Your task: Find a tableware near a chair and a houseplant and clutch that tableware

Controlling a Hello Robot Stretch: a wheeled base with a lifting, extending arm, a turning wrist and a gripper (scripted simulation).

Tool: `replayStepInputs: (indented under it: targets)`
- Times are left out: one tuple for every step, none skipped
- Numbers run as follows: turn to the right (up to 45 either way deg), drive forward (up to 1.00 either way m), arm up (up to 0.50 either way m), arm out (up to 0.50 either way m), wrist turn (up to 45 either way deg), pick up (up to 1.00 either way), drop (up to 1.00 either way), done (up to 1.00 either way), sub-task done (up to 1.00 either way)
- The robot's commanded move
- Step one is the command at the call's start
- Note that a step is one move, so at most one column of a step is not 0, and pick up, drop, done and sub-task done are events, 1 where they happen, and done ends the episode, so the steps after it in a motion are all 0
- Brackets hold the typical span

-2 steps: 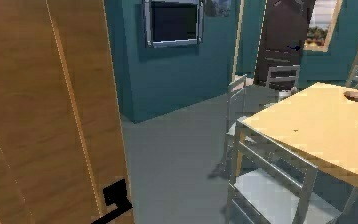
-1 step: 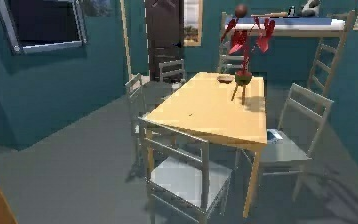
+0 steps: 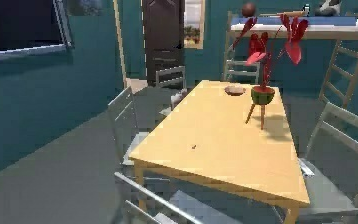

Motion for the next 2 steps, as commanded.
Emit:
replayStepInputs:
  targets:
    - [-45.0,0.00,0.00,0.00,0.0,0.00,0.00,0.00,0.00]
    - [0.0,0.45,0.00,0.00,0.0,0.00,0.00,0.00,0.00]
